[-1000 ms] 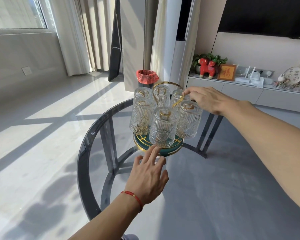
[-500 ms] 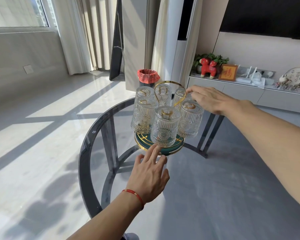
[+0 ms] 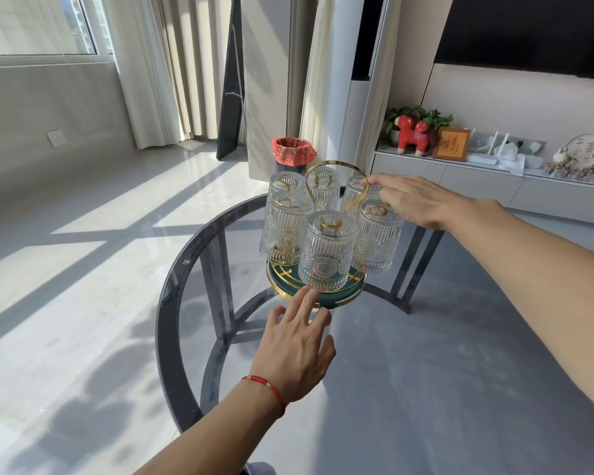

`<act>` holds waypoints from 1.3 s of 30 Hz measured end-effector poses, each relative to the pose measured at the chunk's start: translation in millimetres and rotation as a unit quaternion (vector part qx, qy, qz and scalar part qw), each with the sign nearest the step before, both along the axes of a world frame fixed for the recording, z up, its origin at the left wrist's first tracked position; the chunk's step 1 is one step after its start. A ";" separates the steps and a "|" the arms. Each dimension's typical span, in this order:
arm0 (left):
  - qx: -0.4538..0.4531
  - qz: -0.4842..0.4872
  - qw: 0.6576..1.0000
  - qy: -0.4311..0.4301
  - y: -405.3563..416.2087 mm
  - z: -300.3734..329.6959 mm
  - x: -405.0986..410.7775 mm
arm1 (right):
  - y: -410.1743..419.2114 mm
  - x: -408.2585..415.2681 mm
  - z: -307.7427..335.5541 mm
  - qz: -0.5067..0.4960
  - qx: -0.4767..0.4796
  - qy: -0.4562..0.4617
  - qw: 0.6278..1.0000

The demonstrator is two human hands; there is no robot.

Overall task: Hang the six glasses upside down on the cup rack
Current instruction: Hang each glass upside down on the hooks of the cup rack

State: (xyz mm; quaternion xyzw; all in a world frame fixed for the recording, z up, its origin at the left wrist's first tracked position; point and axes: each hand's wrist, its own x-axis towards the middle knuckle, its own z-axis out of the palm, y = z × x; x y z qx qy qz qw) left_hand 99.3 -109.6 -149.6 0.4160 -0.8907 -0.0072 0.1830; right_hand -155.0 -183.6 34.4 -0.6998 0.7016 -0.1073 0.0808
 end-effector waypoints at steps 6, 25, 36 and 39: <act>0.001 -0.002 1.000 0.001 0.0 1.0 0.6 | -0.7 -0.8 -1.2 0.001 0.003 -0.002 1.000; -0.012 0.005 1.000 0.009 0.4 -0.7 0.5 | -44.7 69.1 22.7 0.043 0.004 -0.175 0.984; -0.029 0.004 0.999 0.023 -0.8 -3.5 0.4 | -71.5 74.9 39.1 0.001 0.080 -0.159 0.984; -0.024 0.004 0.999 0.021 -0.5 -2.3 0.4 | -70.2 79.1 39.1 -0.024 0.074 -0.145 0.986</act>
